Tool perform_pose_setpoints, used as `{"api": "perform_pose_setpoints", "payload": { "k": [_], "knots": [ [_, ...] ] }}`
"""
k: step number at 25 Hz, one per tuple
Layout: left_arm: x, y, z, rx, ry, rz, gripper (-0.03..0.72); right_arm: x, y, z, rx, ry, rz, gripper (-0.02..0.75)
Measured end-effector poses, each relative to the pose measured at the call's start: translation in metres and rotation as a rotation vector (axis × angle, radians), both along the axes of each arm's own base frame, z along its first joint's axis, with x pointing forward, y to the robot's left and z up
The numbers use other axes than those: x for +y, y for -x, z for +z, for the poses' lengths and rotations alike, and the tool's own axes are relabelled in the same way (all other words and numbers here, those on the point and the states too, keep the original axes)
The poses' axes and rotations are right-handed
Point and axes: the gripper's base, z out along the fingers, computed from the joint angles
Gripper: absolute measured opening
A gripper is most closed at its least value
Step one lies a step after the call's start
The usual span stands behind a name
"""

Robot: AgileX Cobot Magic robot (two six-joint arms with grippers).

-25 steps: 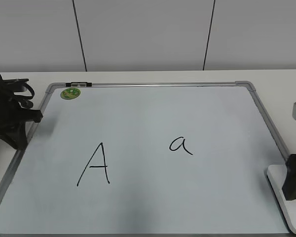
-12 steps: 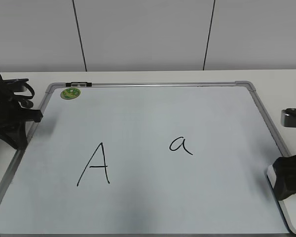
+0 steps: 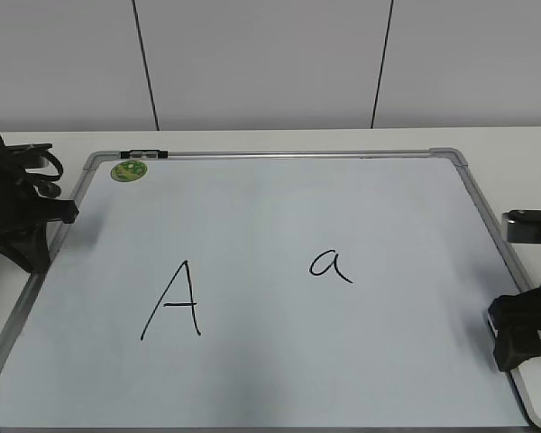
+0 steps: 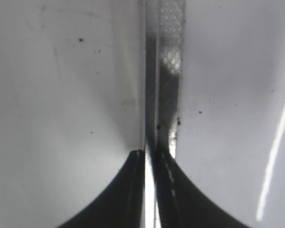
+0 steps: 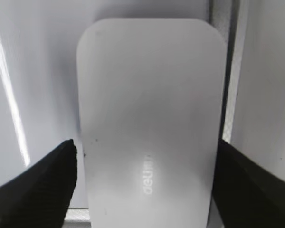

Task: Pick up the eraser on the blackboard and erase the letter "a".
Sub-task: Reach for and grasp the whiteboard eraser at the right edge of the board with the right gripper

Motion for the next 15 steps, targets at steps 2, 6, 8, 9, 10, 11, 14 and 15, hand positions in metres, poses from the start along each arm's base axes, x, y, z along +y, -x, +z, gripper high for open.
{"api": "perform_pose_setpoints", "payload": {
  "k": [2, 6, 8, 9, 10, 11, 14, 15],
  "knots": [
    [-0.0001, 0.0000, 0.0000, 0.000, 0.001, 0.000, 0.065, 0.0001, -0.0015, -0.0015, 0.003, 0.000, 0.000, 0.633],
    [-0.0002, 0.0000, 0.0000, 0.000, 0.002, 0.001, 0.065, -0.0001, -0.0019, -0.0019, 0.003, 0.003, 0.003, 0.585],
    [-0.0002, 0.0000, 0.0000, 0.000, 0.002, 0.001, 0.065, -0.0005, -0.0019, -0.0019, 0.002, 0.008, 0.007, 0.545],
    [-0.0002, 0.0000, 0.0000, 0.000, 0.002, 0.002, 0.065, -0.0005, -0.0019, -0.0019, 0.002, 0.008, 0.007, 0.536],
    [-0.0002, 0.0000, 0.0000, 0.000, 0.002, 0.002, 0.065, -0.0005, -0.0019, -0.0019, 0.002, 0.008, 0.007, 0.533],
    [-0.0003, 0.0000, 0.0000, 0.000, 0.004, 0.003, 0.065, -0.0005, -0.0019, -0.0019, 0.002, 0.008, 0.007, 0.530],
    [-0.0004, 0.0000, 0.0000, 0.000, 0.004, 0.003, 0.065, -0.0006, -0.0019, -0.0019, 0.002, 0.009, 0.008, 0.526],
    [-0.0004, 0.0000, 0.0000, 0.000, 0.004, 0.003, 0.065, -0.0006, -0.0019, -0.0019, 0.002, 0.009, 0.008, 0.526]
  ]
}}
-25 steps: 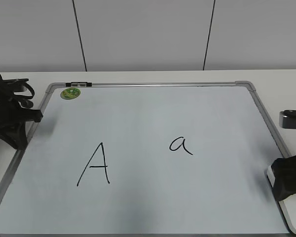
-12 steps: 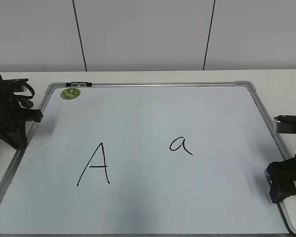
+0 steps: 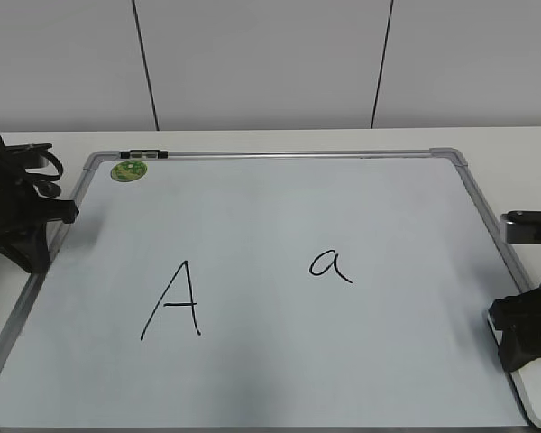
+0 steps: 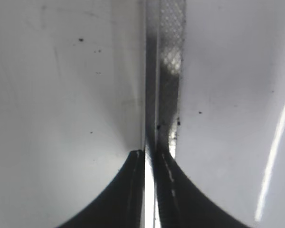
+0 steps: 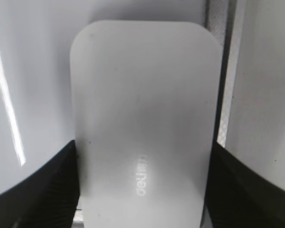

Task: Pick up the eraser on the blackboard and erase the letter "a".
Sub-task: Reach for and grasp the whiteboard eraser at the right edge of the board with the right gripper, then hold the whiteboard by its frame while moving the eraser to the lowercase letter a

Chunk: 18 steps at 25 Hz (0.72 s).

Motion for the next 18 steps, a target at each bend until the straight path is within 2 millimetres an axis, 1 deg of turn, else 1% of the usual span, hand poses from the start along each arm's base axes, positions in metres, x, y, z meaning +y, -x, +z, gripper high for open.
{"api": "perform_pose_setpoints", "payload": {
  "k": [9, 11, 14, 16, 18],
  "knots": [
    [0.000, 0.000, 0.000, 0.000, 0.005, 0.003, 0.073, 0.002, -0.001, 0.002, 0.019, -0.017, -0.017, 0.526],
    [0.000, 0.000, 0.000, 0.000, 0.006, 0.005, 0.077, 0.003, -0.006, 0.009, 0.037, -0.029, -0.024, 0.526],
    [0.000, 0.000, 0.000, 0.000, 0.007, 0.005, 0.081, 0.006, -0.021, 0.029, 0.026, -0.038, -0.017, 0.526],
    [0.000, 0.000, 0.000, 0.000, 0.007, 0.005, 0.081, 0.013, -0.032, 0.043, 0.010, -0.042, 0.006, 0.526],
    [0.000, 0.000, 0.000, 0.000, 0.007, 0.005, 0.084, 0.021, -0.042, 0.051, 0.018, -0.044, 0.034, 0.526]
  ]
}}
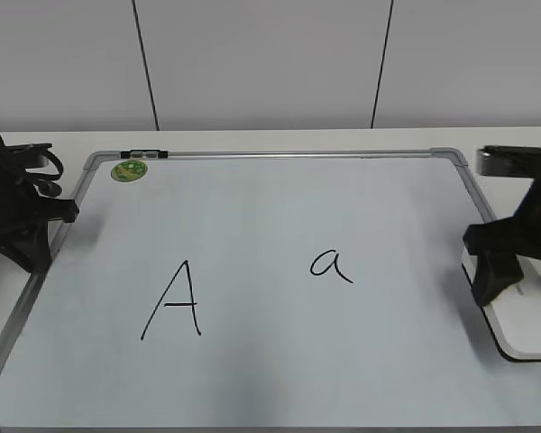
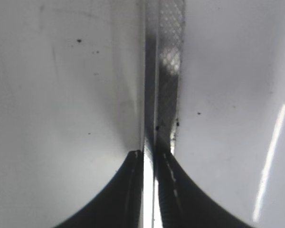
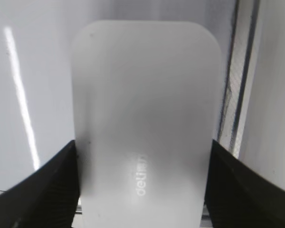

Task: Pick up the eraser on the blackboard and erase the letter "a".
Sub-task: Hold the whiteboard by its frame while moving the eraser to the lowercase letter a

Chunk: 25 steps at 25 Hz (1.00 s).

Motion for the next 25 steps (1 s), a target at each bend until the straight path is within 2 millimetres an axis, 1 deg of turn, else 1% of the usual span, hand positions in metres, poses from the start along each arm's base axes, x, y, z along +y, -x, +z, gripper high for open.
{"api": "perform_pose_setpoints", "payload": {
  "k": [4, 7, 13, 15, 17, 20, 22, 25],
  "knots": [
    [0.000, 0.000, 0.000, 0.000, 0.001, 0.001, 0.085, 0.023, -0.023, 0.003, 0.039, 0.006, 0.070, 0.526],
    [0.000, 0.000, 0.000, 0.000, 0.001, 0.001, 0.088, 0.047, -0.041, 0.000, 0.056, 0.012, 0.134, 0.526],
    [0.000, 0.000, 0.000, 0.000, 0.003, 0.002, 0.096, 0.082, -0.071, -0.013, 0.058, 0.013, 0.205, 0.526],
    [0.000, 0.000, 0.000, 0.000, 0.003, 0.000, 0.098, 0.088, -0.079, -0.019, 0.061, 0.014, 0.214, 0.526],
    [0.000, 0.000, 0.000, 0.000, 0.005, 0.002, 0.099, 0.097, -0.091, -0.029, 0.067, 0.009, 0.223, 0.526],
    [0.000, 0.000, 0.000, 0.000, 0.005, 0.002, 0.102, 0.105, -0.102, -0.042, 0.078, 0.003, 0.227, 0.526],
    [0.000, 0.000, 0.000, 0.000, 0.005, 0.002, 0.102, 0.108, -0.107, -0.046, 0.080, 0.002, 0.228, 0.526],
    [0.000, 0.000, 0.000, 0.000, 0.005, 0.002, 0.104, 0.109, -0.109, -0.049, 0.102, -0.006, 0.224, 0.526]
  ]
}}
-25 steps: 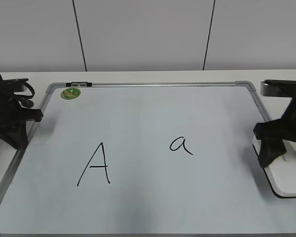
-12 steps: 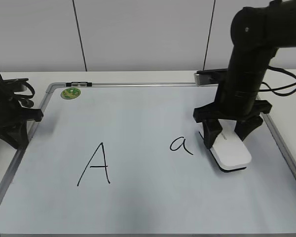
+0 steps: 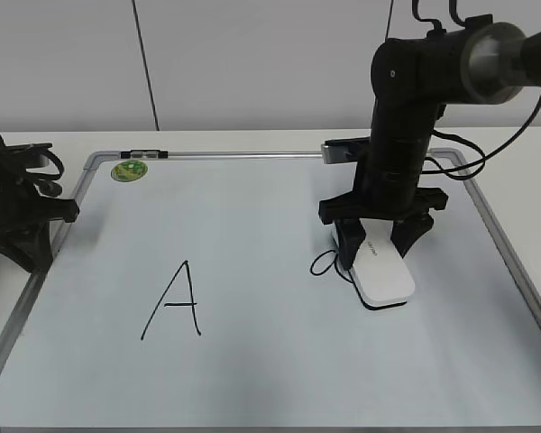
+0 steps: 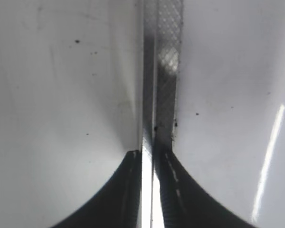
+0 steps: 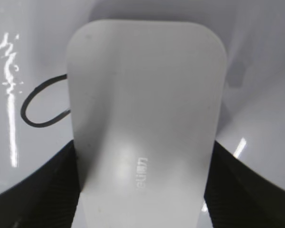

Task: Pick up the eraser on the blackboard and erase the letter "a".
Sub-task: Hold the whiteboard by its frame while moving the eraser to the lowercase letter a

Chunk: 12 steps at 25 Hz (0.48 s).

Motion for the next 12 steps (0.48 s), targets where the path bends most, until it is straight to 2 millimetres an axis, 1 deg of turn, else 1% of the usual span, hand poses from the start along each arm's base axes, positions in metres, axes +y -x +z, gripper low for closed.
{"api": "perform_pose_setpoints", "payload": {
  "k": [3, 6, 12],
  "knots": [
    [0.000, 0.000, 0.000, 0.000, 0.000, -0.002, 0.106, 0.002, 0.000, -0.002, 0.012, 0.000, 0.004, 0.526],
    [0.000, 0.000, 0.000, 0.000, 0.000, -0.002, 0.108, 0.009, 0.003, -0.002, 0.008, 0.017, 0.032, 0.526],
    [0.000, 0.000, 0.000, 0.000, 0.000, -0.002, 0.116, 0.038, 0.014, -0.004, -0.002, 0.027, 0.112, 0.525]
  ]
}}
